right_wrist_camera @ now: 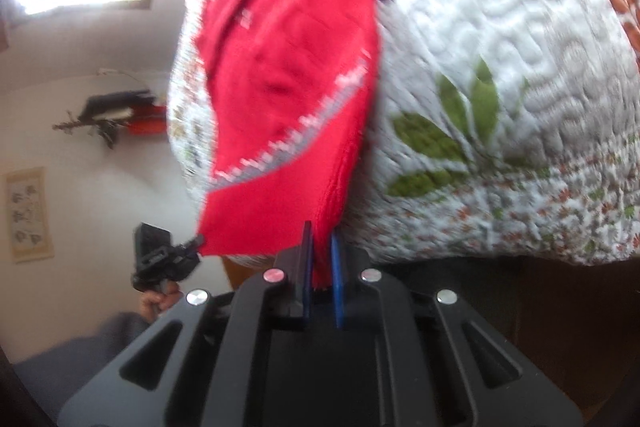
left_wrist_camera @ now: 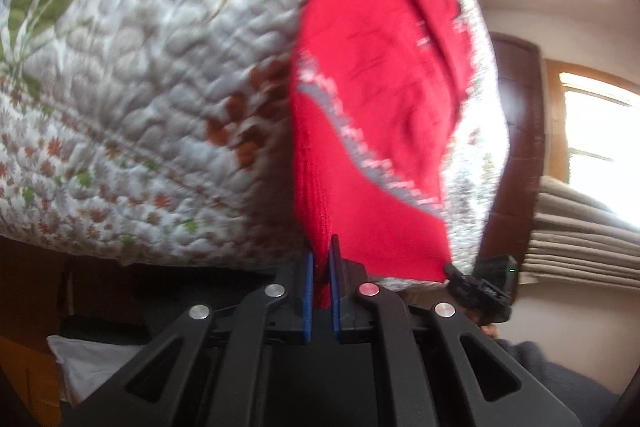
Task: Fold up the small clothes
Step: 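Grasp the hem with both grippers and fold it up toward the collar, then lay the hem down over the sleeves and open both grippers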
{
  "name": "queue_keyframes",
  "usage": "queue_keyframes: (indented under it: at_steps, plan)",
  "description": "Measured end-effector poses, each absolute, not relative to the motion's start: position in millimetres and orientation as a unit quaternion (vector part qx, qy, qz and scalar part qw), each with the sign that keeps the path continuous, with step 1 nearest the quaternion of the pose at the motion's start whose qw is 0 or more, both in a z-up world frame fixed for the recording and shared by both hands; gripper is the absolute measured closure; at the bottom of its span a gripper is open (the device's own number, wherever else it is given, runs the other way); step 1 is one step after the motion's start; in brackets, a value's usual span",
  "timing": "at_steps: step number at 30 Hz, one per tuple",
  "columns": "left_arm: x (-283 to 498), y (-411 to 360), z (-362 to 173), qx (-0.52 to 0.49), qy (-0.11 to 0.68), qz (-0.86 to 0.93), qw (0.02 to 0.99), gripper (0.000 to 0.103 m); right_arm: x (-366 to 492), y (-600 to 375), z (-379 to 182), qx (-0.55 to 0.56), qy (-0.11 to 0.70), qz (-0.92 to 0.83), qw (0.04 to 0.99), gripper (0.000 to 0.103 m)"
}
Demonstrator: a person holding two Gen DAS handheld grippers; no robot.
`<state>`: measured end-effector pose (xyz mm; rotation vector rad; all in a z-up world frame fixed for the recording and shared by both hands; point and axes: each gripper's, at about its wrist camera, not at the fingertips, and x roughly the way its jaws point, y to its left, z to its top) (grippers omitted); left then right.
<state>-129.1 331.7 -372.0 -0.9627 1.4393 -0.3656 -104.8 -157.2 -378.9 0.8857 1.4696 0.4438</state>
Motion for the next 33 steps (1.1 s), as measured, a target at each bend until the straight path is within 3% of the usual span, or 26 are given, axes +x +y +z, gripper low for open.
queue_keyframes:
  at_steps: [10,17,25,33]
  plan:
    - [-79,340,-312,-0.459,0.566,-0.186,0.659,0.097,-39,-170,-319,0.436,0.575,0.225,0.655,0.097]
    - [-24,343,-300,-0.479,0.541,-0.189,0.665,0.097,8,-180,-305,0.458,0.548,0.221,0.664,0.097]
    - [54,357,-331,-0.511,0.536,-0.156,0.653,0.097,75,-182,-318,0.45,0.559,0.199,0.668,0.097]
    - [115,355,-388,-0.52,0.573,-0.121,0.622,0.096,144,-180,-369,0.435,0.602,0.152,0.652,0.097]
